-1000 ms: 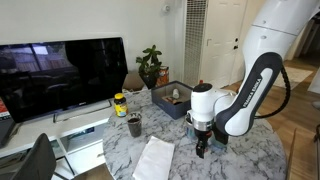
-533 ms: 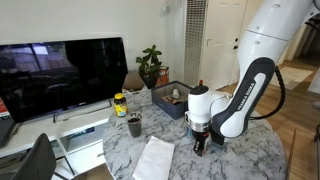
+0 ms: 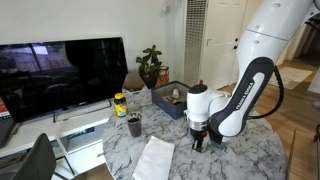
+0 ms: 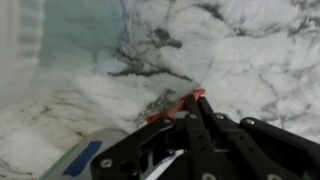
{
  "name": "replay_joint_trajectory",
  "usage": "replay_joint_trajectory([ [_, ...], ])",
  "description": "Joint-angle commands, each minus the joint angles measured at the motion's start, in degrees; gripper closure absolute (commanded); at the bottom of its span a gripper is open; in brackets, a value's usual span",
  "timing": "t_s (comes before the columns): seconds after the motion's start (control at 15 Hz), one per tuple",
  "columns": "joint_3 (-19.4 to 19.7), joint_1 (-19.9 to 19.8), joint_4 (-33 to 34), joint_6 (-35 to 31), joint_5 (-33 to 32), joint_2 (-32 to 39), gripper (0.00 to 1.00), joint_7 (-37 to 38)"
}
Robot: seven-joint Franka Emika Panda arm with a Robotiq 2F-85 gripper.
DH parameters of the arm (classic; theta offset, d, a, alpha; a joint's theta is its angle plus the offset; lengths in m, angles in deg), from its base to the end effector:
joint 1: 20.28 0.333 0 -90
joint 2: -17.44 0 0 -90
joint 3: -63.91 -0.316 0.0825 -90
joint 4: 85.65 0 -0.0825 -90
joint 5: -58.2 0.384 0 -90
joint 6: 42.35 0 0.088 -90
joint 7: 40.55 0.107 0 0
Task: Pick up the silver cup and place it the right way up on the table, pick up the red ketchup sachets on the table and put them in the silver cup one by one
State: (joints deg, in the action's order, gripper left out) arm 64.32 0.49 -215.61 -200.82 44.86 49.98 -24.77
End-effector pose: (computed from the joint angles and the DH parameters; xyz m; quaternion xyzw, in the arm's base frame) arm 0.4775 0.1873 0.1003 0.9873 0.1495 -0.0207 0.0496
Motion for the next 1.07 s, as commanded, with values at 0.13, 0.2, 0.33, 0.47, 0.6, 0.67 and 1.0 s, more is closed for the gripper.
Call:
replay_joint_trajectory([
  [0.13, 1.1, 2.1, -2.1, 2.1, -0.1, -4.5, 1.0, 1.4],
  [0.2, 0.8, 2.1, -3.0, 3.5, -0.2, -6.4, 1.0, 1.0],
  [0.33, 0.2, 2.0, -4.8, 6.7, -0.5, -10.6, 1.0, 0.9],
  [0.47, -1.1, 1.2, -6.3, 10.7, -0.6, -15.5, 1.0, 0.3],
  [0.6, -3.0, -0.1, -7.5, 14.9, 0.0, -20.3, 1.0, -1.0],
  [0.67, -4.0, -0.9, -7.8, 16.4, 0.4, -22.2, 1.0, -1.8],
  [1.0, -5.5, -3.6, -6.8, 16.6, -1.4, -27.3, 1.0, 0.0],
])
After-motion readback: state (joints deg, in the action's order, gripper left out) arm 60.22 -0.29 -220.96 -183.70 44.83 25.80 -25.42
